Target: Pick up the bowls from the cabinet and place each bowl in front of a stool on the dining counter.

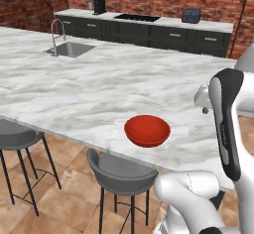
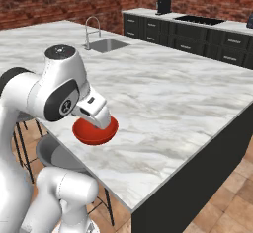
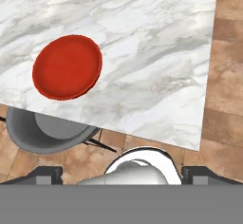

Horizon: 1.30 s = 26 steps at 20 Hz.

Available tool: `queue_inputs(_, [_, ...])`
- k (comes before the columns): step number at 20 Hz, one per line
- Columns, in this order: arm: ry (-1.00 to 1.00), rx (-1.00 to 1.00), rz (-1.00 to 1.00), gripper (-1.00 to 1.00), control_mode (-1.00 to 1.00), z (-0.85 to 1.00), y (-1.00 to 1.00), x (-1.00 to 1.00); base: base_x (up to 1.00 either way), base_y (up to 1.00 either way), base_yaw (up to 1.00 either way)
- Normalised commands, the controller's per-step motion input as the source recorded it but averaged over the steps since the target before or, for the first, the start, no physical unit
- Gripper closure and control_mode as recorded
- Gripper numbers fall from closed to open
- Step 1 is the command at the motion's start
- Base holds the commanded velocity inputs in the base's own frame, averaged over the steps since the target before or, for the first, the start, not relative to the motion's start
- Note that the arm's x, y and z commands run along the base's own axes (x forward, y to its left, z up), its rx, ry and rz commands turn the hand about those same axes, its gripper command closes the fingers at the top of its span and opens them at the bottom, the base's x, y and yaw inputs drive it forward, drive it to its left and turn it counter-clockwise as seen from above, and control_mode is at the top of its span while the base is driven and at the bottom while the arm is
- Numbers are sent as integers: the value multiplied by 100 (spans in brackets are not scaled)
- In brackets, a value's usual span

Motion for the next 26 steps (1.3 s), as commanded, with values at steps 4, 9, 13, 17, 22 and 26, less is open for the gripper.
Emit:
queue_inputs(4, [0,-6,13,-100,-100,40,0,-26,0,0,0])
queue_inputs(9, [-1,-6,5,-100,-100,46,0,-25,0,0,0])
queue_inputs(13, [-5,-7,2,-100,-100,43,0,-67,0,0,0])
queue_inputs(17, [-13,-12,9,-100,-100,4,10,-85,0,0,0])
queue_inputs(22, [0,0,0,-100,100,0,0,0,-83,-56,-13])
queue_inputs(26, [0,0,0,-100,100,0,0,0,-10,-72,-71])
